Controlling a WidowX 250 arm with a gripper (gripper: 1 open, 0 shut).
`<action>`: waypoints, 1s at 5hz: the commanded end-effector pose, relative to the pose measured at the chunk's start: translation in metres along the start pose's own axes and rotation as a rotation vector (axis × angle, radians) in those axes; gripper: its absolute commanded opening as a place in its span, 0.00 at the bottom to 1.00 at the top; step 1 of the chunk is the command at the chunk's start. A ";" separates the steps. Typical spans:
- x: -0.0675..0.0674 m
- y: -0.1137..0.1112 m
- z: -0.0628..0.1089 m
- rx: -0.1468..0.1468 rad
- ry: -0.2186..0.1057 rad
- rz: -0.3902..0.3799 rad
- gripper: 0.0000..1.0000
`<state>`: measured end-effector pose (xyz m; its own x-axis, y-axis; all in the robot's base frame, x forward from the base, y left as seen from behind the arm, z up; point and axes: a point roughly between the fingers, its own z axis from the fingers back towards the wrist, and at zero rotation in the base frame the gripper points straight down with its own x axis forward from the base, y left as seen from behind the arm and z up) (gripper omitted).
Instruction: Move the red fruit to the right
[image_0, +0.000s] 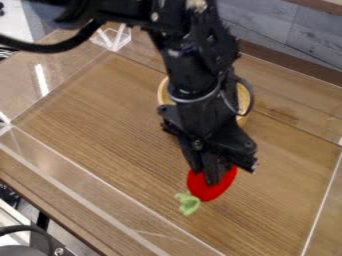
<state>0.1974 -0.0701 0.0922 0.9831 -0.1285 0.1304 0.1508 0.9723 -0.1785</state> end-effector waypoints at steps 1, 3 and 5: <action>0.014 -0.009 -0.006 -0.015 -0.010 0.001 0.00; 0.027 -0.022 -0.019 -0.015 0.002 -0.002 0.00; 0.039 -0.027 -0.024 -0.011 0.020 0.016 0.00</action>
<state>0.2252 -0.1029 0.0689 0.9918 -0.1084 0.0674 0.1192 0.9754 -0.1856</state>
